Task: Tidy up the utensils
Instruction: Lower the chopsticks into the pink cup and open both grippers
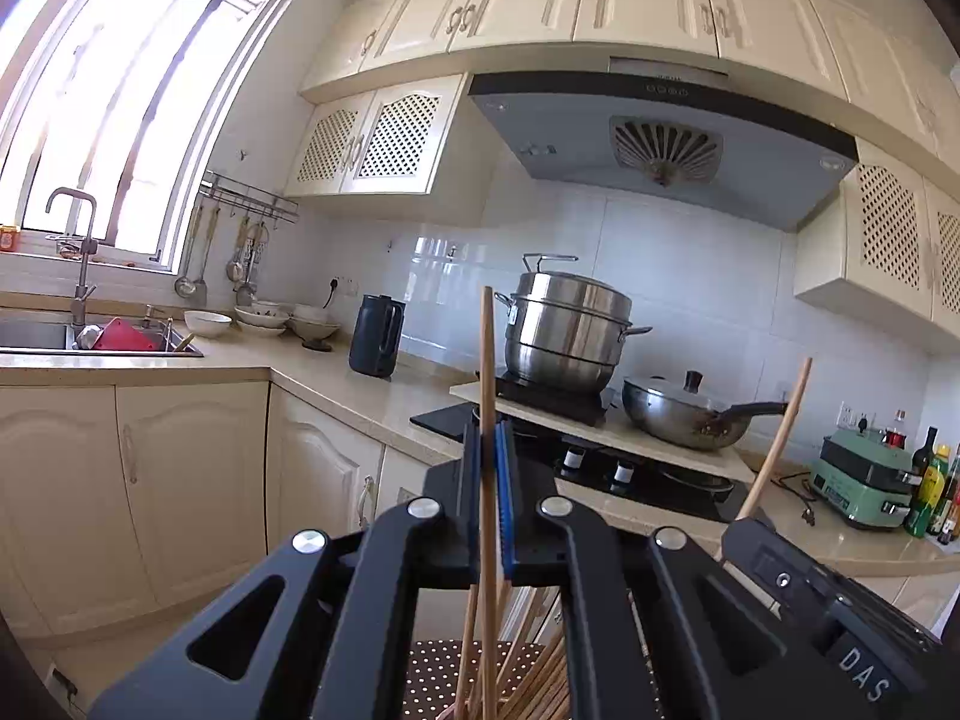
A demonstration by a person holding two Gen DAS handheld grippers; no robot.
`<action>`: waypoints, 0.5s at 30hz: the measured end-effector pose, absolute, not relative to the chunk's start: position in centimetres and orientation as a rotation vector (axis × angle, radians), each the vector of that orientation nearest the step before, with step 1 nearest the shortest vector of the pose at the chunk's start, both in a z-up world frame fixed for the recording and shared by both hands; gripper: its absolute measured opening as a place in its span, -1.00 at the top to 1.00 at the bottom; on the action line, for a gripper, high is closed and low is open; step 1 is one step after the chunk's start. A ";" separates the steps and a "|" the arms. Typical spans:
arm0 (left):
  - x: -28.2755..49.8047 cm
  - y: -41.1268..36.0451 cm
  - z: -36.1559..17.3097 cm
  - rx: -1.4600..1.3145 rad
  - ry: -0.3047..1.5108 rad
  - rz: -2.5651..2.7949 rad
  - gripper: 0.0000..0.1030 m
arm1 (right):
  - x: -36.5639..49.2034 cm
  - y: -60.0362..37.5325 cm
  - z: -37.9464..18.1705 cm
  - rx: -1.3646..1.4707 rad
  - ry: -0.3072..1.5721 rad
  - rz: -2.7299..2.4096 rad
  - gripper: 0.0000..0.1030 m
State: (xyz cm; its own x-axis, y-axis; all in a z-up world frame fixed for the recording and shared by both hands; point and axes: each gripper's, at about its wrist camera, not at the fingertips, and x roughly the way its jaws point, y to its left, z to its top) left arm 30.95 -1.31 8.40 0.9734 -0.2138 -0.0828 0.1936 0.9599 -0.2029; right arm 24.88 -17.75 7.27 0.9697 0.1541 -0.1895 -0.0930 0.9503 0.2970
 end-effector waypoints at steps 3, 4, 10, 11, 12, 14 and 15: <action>31.8 -1.9 6.0 -0.151 0.113 -0.191 0.89 | 25.9 -17.5 5.4 0.286 0.265 0.126 0.87; 32.1 -2.0 5.3 -0.146 0.127 -0.192 0.89 | 26.0 -17.3 4.8 0.280 0.281 0.126 0.87; 32.8 -1.7 1.7 -0.134 0.191 -0.195 0.89 | 26.6 -16.4 0.9 0.276 0.392 0.153 0.87; 32.7 -1.6 1.3 -0.132 0.199 -0.194 0.89 | 26.6 -16.1 0.3 0.268 0.410 0.156 0.87; 32.9 -1.6 0.7 -0.125 0.216 -0.196 0.89 | 26.6 -15.7 -0.1 0.256 0.425 0.156 0.87; 32.9 -1.5 -0.5 -0.110 0.249 -0.195 0.87 | 26.4 -15.2 -0.8 0.224 0.446 0.152 0.85; 32.8 -1.5 -0.9 -0.102 0.253 -0.192 0.86 | 26.3 -15.0 -1.0 0.205 0.455 0.141 0.85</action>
